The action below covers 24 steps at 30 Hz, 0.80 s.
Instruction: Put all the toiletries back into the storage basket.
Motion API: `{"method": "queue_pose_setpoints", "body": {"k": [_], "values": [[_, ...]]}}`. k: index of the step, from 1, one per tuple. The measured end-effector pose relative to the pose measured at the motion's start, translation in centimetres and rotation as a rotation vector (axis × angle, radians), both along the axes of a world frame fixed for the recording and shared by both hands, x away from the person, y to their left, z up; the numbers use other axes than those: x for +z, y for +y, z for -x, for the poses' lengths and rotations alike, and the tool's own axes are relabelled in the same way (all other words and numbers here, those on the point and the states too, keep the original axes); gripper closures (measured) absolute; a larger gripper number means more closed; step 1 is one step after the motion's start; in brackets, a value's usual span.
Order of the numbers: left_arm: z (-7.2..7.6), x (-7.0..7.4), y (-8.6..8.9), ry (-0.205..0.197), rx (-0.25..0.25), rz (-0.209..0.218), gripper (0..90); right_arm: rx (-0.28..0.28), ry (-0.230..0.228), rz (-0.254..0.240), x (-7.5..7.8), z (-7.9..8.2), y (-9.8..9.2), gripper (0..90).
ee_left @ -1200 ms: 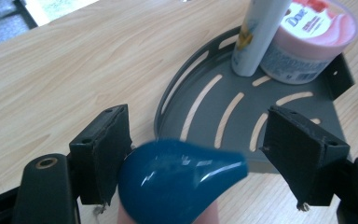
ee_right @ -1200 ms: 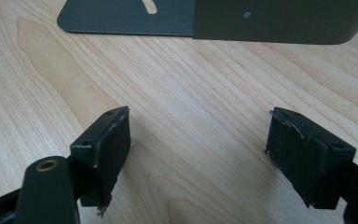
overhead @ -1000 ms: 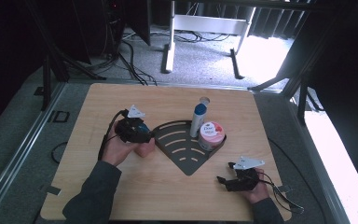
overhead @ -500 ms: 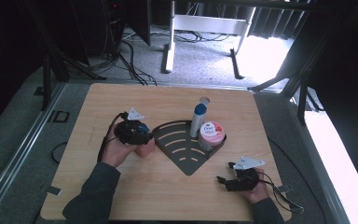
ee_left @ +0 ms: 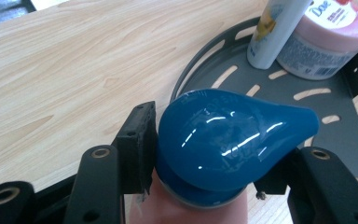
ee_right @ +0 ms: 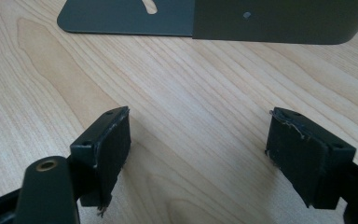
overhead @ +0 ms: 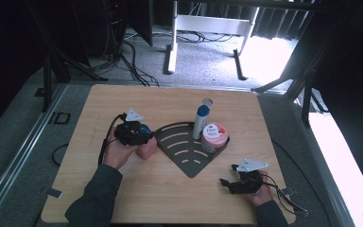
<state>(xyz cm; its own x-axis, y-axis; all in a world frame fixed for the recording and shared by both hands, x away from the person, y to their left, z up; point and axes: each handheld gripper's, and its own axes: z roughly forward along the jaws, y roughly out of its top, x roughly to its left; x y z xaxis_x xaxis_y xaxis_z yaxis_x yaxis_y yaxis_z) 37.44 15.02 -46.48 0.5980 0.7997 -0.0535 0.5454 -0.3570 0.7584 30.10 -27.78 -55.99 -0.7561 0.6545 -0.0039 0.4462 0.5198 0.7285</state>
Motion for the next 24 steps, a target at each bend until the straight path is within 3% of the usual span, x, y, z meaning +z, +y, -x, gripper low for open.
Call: {"method": "queue_pose_setpoints", "body": {"k": [7, 24], "values": [[0.01, -0.05, 0.15, -0.002, -0.002, 0.014, 51.4, 0.0, 0.0, 0.0, 0.0, 0.0, 0.0, 21.4], [0.15, 0.07, 0.03, -0.009, 0.004, 0.001, 52.4, 0.003, 0.001, 0.001, 0.0, 0.0, 0.0, 21.2]]}}
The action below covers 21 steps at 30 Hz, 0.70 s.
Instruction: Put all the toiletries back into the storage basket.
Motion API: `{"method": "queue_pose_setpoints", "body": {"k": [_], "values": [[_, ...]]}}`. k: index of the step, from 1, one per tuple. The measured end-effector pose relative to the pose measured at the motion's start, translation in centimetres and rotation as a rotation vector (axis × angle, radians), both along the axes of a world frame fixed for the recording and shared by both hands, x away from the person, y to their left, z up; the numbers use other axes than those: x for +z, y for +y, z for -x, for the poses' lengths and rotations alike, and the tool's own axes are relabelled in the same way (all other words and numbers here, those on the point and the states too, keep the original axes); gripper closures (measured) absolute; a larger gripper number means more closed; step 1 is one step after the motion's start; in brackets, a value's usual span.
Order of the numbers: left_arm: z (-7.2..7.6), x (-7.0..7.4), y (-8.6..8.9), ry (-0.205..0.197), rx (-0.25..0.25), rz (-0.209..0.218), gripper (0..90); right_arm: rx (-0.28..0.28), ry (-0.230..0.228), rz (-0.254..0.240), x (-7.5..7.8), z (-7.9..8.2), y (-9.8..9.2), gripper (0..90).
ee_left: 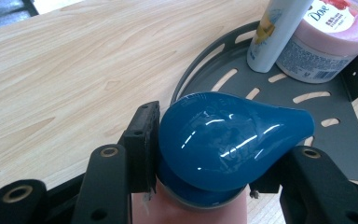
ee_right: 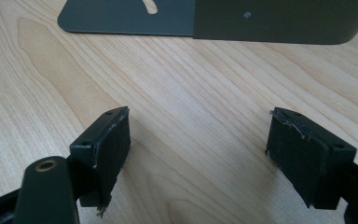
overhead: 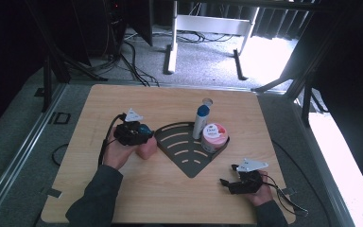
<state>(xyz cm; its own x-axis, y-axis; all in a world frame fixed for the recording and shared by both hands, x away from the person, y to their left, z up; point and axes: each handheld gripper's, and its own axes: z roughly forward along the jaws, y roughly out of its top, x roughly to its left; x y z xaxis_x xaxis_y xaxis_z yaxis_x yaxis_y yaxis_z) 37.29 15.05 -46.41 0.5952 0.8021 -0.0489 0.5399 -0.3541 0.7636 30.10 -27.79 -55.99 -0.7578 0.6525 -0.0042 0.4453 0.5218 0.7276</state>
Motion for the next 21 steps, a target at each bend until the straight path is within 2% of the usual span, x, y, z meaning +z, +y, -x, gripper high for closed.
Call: {"method": "queue_pose_setpoints", "body": {"k": [5, 11, 21], "values": [[0.0, 0.1, -0.1, 0.003, 0.006, -0.003, 52.5, 0.001, 0.0, 0.0, 0.0, 0.0, 0.0, 21.1], [0.1, 0.4, 0.2, 0.008, 0.004, 0.022, 52.5, 0.0, 0.0, 0.0, 0.0, 0.0, 0.0, 21.1], [0.2, 1.9, -0.2, -0.011, -0.008, -0.004, 52.6, 0.001, 0.0, 0.0, 0.0, 0.0, 0.0, 21.0]]}}
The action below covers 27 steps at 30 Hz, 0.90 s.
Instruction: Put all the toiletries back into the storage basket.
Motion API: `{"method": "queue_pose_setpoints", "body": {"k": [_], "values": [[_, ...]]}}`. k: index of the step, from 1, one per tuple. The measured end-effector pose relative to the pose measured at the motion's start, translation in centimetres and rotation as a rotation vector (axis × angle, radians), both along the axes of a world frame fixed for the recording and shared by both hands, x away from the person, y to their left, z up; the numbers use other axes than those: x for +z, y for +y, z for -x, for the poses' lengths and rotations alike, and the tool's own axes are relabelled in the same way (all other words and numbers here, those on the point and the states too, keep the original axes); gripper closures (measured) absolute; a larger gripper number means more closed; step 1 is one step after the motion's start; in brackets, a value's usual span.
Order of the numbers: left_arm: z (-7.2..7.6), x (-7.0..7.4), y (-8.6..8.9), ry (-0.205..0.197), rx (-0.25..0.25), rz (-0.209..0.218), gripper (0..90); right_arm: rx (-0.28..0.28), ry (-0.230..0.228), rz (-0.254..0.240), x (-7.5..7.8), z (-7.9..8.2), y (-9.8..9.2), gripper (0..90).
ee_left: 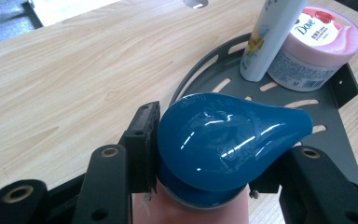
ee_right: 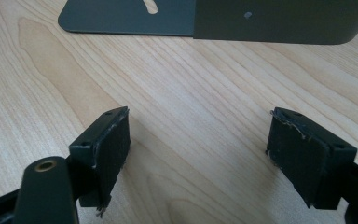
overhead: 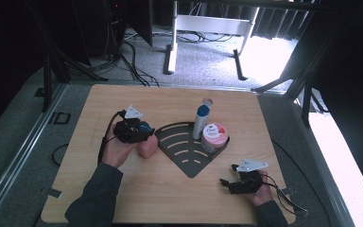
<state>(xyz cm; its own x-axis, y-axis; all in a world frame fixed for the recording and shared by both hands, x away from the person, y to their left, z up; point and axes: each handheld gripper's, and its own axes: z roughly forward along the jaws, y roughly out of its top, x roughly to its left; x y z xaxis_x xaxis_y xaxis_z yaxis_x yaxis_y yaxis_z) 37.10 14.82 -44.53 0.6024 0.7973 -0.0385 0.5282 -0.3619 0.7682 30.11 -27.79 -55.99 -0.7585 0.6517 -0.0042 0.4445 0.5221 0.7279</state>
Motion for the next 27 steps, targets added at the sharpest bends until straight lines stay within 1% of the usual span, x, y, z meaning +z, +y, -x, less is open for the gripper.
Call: {"method": "queue_pose_setpoints", "body": {"k": [9, 16, 20, 27], "values": [[0.1, 1.0, 0.1, 0.0, 0.005, -0.017, 52.6, 0.0, 0.001, -0.001, 0.0, 0.0, 0.0, 21.0], [0.1, 2.1, 0.1, -0.012, 0.001, -0.004, 52.6, 0.0, 0.0, 0.0, 0.0, 0.0, 0.0, 21.0], [0.0, 2.5, -0.1, -0.019, -0.001, -0.011, 52.7, 0.0, 0.0, 0.0, 0.0, 0.0, 0.0, 21.0], [-0.1, 3.0, -0.5, -0.024, -0.005, -0.008, 52.6, 0.001, 0.0, 0.0, 0.0, 0.0, 0.0, 21.0]]}}
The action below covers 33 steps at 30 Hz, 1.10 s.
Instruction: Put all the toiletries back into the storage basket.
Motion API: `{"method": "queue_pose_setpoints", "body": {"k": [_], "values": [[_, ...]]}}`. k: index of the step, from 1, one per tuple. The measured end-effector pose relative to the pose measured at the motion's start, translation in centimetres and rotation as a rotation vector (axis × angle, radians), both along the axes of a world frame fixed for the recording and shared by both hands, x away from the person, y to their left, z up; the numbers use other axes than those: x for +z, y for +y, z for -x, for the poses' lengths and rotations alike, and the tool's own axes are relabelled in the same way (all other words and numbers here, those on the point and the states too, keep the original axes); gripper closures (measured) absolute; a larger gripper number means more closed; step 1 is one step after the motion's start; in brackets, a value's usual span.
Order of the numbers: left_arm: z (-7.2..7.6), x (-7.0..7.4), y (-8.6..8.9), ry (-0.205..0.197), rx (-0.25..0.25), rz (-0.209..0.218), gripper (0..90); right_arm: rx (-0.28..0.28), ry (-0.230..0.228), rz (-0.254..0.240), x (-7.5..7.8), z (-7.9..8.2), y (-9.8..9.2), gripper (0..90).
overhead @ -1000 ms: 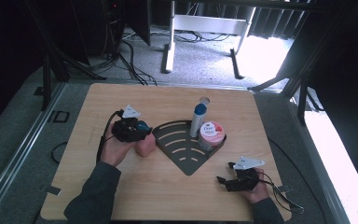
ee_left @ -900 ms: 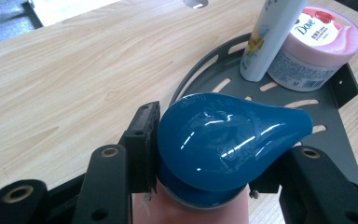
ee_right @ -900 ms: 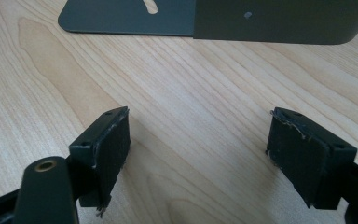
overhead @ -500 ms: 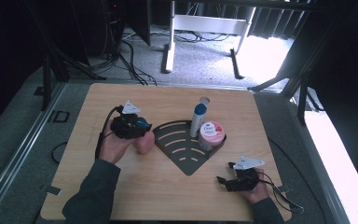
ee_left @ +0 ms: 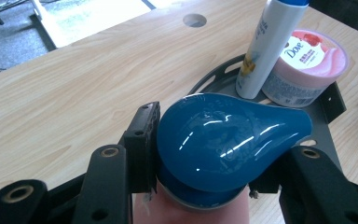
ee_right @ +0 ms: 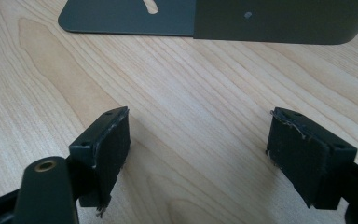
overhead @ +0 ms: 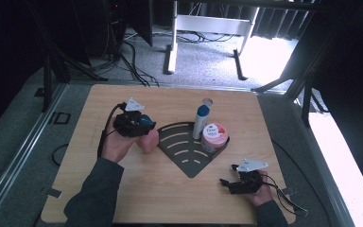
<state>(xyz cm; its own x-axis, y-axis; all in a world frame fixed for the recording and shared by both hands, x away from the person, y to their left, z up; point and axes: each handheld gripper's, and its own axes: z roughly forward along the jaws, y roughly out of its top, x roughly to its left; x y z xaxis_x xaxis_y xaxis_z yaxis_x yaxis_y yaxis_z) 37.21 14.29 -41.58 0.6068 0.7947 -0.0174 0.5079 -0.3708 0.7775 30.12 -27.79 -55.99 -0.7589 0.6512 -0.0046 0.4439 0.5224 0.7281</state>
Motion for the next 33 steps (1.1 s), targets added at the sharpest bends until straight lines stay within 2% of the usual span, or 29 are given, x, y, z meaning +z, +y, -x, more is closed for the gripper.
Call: {"method": "queue_pose_setpoints", "body": {"k": [14, 33], "values": [[-0.4, 0.7, -1.2, -0.015, -0.012, 0.016, 52.7, -0.001, 0.001, -0.001, 0.0, 0.0, 0.0, 21.0], [-1.3, 1.1, -3.1, -0.019, -0.018, 0.017, 52.7, 0.0, 0.001, -0.001, 0.0, 0.0, 0.0, 21.0]]}}
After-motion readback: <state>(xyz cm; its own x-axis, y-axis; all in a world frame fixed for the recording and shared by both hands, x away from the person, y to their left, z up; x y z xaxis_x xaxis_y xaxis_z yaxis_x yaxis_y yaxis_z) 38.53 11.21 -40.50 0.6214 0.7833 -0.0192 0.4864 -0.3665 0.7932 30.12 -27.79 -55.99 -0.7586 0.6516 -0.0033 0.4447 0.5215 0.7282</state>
